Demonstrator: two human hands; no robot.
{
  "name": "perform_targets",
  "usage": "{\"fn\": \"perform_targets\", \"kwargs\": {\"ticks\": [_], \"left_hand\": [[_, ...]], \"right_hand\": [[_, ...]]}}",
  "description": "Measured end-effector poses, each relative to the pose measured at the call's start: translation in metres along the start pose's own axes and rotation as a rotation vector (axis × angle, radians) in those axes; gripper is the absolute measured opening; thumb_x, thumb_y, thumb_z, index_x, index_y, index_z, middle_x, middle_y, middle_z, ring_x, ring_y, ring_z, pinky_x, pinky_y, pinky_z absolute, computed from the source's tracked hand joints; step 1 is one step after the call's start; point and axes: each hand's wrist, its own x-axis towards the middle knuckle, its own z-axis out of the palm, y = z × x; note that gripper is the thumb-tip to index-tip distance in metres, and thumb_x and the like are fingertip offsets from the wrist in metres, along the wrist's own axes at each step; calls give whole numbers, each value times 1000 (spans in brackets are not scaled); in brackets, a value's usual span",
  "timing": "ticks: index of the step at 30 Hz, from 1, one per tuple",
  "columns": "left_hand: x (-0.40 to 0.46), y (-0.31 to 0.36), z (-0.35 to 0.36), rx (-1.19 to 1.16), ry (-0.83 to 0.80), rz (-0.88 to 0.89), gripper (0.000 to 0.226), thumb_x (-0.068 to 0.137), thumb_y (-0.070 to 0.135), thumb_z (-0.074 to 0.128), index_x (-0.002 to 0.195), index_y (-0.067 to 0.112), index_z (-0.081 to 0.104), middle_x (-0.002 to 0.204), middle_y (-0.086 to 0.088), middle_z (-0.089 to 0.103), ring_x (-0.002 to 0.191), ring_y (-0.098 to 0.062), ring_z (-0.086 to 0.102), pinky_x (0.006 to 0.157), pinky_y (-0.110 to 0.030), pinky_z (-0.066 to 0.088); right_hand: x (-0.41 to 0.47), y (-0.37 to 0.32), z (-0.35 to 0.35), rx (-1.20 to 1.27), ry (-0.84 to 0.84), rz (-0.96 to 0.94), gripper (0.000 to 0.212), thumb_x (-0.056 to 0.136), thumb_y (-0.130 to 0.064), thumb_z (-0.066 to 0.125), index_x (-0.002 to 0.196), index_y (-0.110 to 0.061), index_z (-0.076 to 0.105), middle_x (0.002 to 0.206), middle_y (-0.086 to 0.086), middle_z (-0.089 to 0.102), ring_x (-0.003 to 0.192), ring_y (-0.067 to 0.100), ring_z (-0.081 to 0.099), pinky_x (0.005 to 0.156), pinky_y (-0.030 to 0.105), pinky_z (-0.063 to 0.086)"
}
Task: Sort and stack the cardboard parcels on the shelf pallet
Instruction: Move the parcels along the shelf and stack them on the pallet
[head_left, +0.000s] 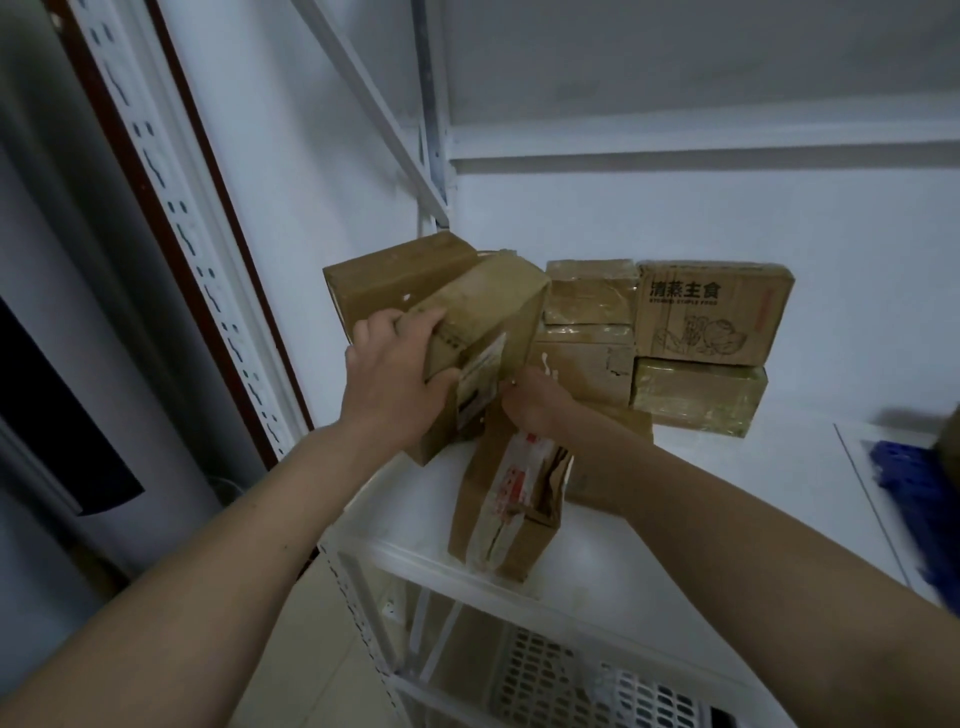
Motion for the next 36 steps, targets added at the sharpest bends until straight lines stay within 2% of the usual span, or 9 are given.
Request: {"fn": "perform_targets", "kwargs": {"ticks": [5, 11, 13, 16, 19, 22, 27, 31, 36], "left_hand": [[10, 25, -27, -218, 113, 22, 64, 88, 33, 63, 145, 26, 34, 132, -12, 39, 123, -25, 29, 107, -42, 29], [26, 57, -27, -656, 159, -187, 62, 92, 37, 56, 147, 29, 29, 142, -7, 40, 131, -25, 34, 109, -48, 34], [29, 66, -16, -814, 92, -282, 59, 94, 40, 52, 147, 31, 28, 142, -1, 41, 126, -21, 43, 103, -43, 41], [28, 88, 11, -942, 19, -332, 45, 98, 36, 47, 141, 25, 40, 122, 4, 52, 101, -11, 54, 79, -25, 46], [28, 115, 40, -1005, -118, -398, 41, 99, 39, 44, 137, 22, 46, 125, -3, 56, 109, -21, 56, 95, -41, 48], [27, 145, 63, -1031, -283, -493, 46, 97, 47, 42, 137, 24, 45, 128, -3, 52, 118, -27, 50, 100, -49, 43], [8, 189, 94, -1234, -451, -724, 13, 96, 42, 51, 93, 30, 46, 104, -4, 53, 100, -25, 54, 92, -49, 49], [-1, 221, 115, -1258, -541, -781, 20, 97, 42, 50, 93, 23, 49, 91, -4, 56, 84, -24, 58, 86, -48, 50], [-2, 268, 146, -1294, -606, -810, 27, 96, 41, 52, 117, 25, 51, 103, -5, 60, 95, -28, 60, 85, -53, 51]], "right_hand": [[-3, -5, -14, 447, 160, 31, 39, 100, -27, 37, 133, -9, 48, 126, 11, 58, 113, 27, 54, 99, 42, 43], [-26, 6, -44, 759, 367, 82, 55, 100, -45, 33, 145, -13, 26, 141, 8, 44, 124, 26, 46, 103, 46, 41], [-37, 15, -57, 737, 455, 99, 54, 100, -46, 33, 142, -12, 27, 138, 8, 46, 117, 24, 48, 97, 40, 42], [-57, 41, -73, 650, 559, 175, 51, 99, -43, 39, 136, -9, 33, 132, 10, 51, 114, 27, 52, 94, 37, 44], [-80, 72, -87, 615, 610, 269, 49, 97, -44, 42, 134, -13, 38, 129, 8, 55, 112, 28, 54, 95, 45, 47], [-104, 103, -104, 597, 715, 310, 47, 95, -44, 46, 134, -18, 42, 127, 4, 56, 112, 25, 54, 94, 39, 46], [-136, 148, -122, 557, 775, 393, 41, 93, -43, 49, 127, -21, 51, 120, 0, 60, 103, 21, 54, 92, 37, 47], [-153, 178, -136, 574, 798, 410, 40, 92, -42, 51, 126, -22, 54, 119, -1, 62, 105, 20, 56, 94, 40, 48], [-171, 227, -165, 525, 801, 434, 42, 93, -43, 51, 129, -21, 52, 119, -1, 61, 99, 16, 53, 82, 31, 43]]}}
